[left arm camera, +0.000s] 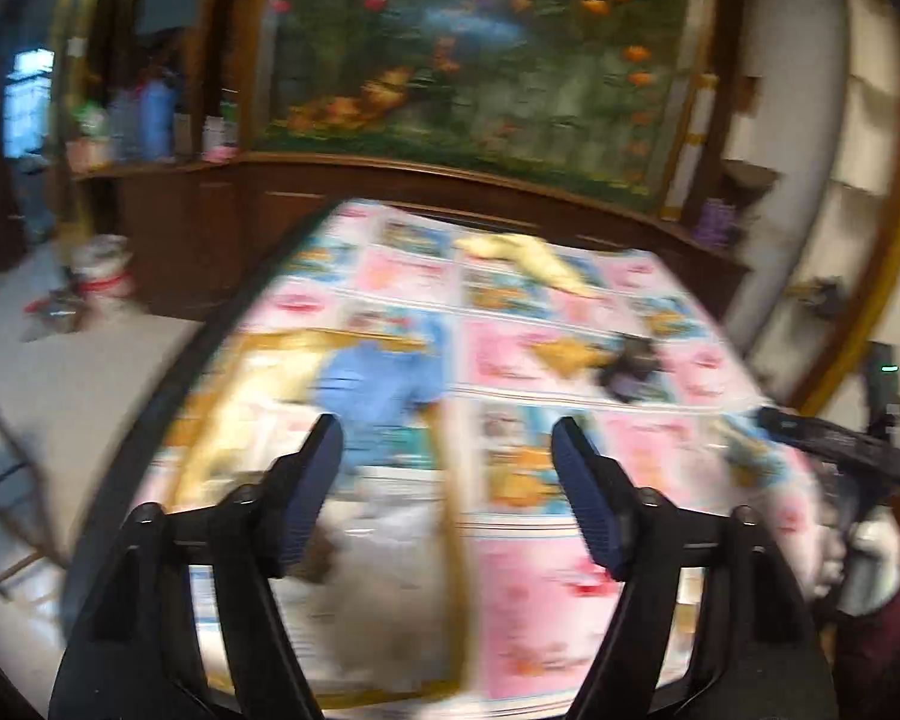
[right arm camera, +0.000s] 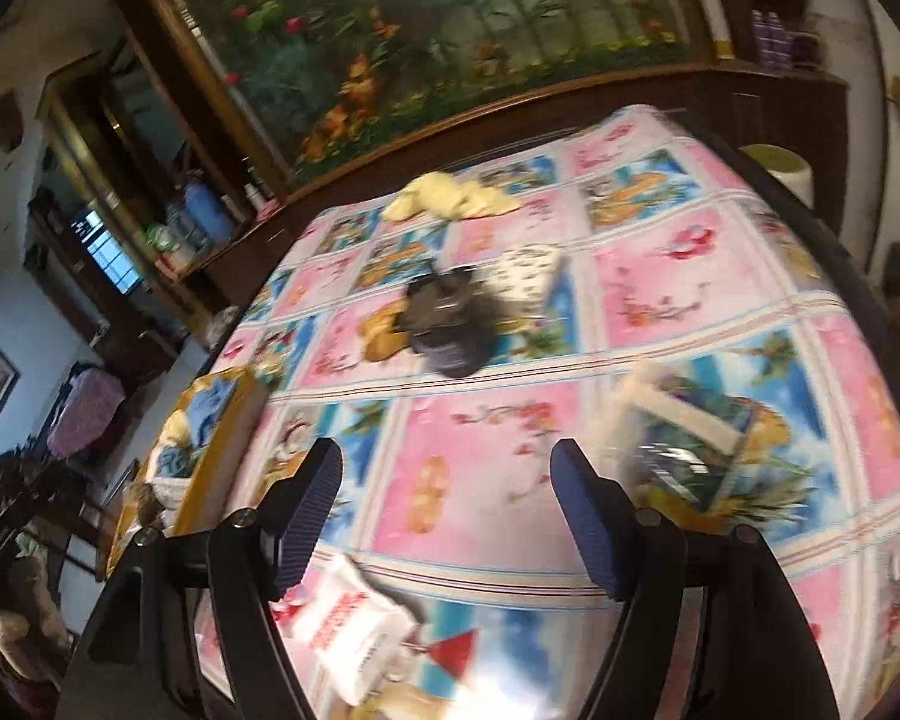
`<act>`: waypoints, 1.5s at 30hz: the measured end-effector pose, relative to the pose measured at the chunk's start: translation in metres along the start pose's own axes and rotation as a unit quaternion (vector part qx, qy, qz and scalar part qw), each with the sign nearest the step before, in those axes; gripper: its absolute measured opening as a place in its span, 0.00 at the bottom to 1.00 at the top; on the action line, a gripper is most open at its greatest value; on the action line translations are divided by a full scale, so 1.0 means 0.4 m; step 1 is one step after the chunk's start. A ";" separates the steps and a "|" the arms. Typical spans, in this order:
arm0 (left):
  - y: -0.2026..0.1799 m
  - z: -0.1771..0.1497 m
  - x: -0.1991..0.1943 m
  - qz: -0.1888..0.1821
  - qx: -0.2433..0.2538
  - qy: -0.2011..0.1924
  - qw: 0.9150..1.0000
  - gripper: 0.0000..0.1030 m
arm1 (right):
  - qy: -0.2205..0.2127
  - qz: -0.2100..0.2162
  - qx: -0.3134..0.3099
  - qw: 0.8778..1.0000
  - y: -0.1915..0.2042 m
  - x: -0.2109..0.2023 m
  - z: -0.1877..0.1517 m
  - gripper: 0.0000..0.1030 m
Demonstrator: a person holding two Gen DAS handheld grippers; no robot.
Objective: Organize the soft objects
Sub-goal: 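Grasp the clear picture packet with the right tool while the left grasps the red-lettered white packet, then carry both packets into the box and open both tools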
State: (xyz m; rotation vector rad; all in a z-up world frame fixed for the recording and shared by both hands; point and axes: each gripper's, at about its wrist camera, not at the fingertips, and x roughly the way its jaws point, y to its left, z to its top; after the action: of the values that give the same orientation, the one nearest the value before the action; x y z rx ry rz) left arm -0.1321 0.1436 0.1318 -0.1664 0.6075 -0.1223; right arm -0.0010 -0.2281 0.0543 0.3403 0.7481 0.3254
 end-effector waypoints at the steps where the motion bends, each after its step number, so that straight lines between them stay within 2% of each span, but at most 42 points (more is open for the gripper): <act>1: -0.028 -0.007 0.024 -0.026 0.005 0.017 1.000 0.75 | 0.000 -0.015 0.010 1.000 -0.036 -0.009 -0.001 0.70; 4: -0.119 -0.061 0.118 -0.086 0.025 0.087 0.992 0.74 | 0.010 -0.045 0.031 0.998 -0.117 -0.014 -0.005 0.70; 8: -0.219 -0.143 0.212 -0.120 0.055 0.154 0.979 0.74 | 0.013 -0.082 0.038 0.996 -0.198 -0.005 0.010 0.70; 12: -0.278 -0.182 0.274 -0.132 0.058 0.195 0.970 0.74 | 0.017 -0.111 0.037 0.993 -0.248 0.026 0.046 0.70; 14: -0.305 -0.197 0.290 -0.135 0.069 0.203 0.967 0.74 | 0.015 -0.102 0.040 0.994 -0.264 0.050 0.070 0.70; 17: -0.344 -0.231 0.316 -0.129 0.091 0.228 0.961 0.74 | 0.038 -0.098 0.023 0.994 -0.259 0.108 0.092 0.70; 18: -0.355 -0.239 0.310 -0.121 0.107 0.215 0.963 0.74 | 0.051 -0.093 0.020 0.994 -0.253 0.126 0.090 0.70; 20: -0.383 -0.247 0.320 -0.104 0.144 0.208 0.962 0.74 | 0.081 -0.068 0.009 0.994 -0.234 0.151 0.075 0.70; 23: -0.405 -0.240 0.350 -0.101 0.182 0.202 0.957 0.74 | 0.116 -0.029 0.003 0.993 -0.198 0.150 0.038 0.70; 25: -0.413 -0.229 0.374 -0.081 0.200 0.196 0.957 0.74 | 0.138 0.007 0.006 0.990 -0.172 0.144 0.013 0.70; 27: -0.412 -0.223 0.387 -0.078 0.200 0.195 0.957 0.74 | 0.149 0.014 -0.004 0.989 -0.149 0.131 -0.006 0.70; 31: -0.420 -0.227 0.392 -0.067 0.208 0.193 0.956 0.76 | 0.128 -0.042 -0.031 0.990 -0.128 0.124 -0.006 0.70; 34: -0.428 -0.232 0.397 -0.061 0.213 0.193 0.956 0.76 | 0.135 -0.066 -0.034 0.988 -0.115 0.155 -0.001 0.71; 36: -0.432 -0.234 0.389 -0.066 0.215 0.188 0.956 0.63 | 0.134 -0.080 -0.034 0.987 -0.099 0.168 0.002 0.71; 37: -0.435 -0.234 0.382 -0.072 0.219 0.183 0.956 0.48 | 0.136 -0.081 -0.033 0.987 -0.090 0.175 0.003 0.72; 40: -0.435 -0.236 0.371 -0.075 0.220 0.182 0.956 0.44 | 0.145 -0.105 -0.043 0.983 -0.058 0.203 0.004 0.78; 43: -0.415 -0.230 0.358 -0.093 0.199 0.185 0.958 0.43 | 0.148 -0.150 -0.089 0.974 -0.024 0.231 -0.002 0.78; 45: -0.393 -0.225 0.349 -0.099 0.181 0.186 0.961 0.43 | 0.144 -0.161 -0.112 0.970 -0.012 0.236 -0.009 0.72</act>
State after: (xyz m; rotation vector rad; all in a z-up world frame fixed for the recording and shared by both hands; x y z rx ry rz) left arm -0.0805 -0.0439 0.0116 0.1577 0.9316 -0.4628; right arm 0.0623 -0.1935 -0.0070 -0.0475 1.0260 0.1505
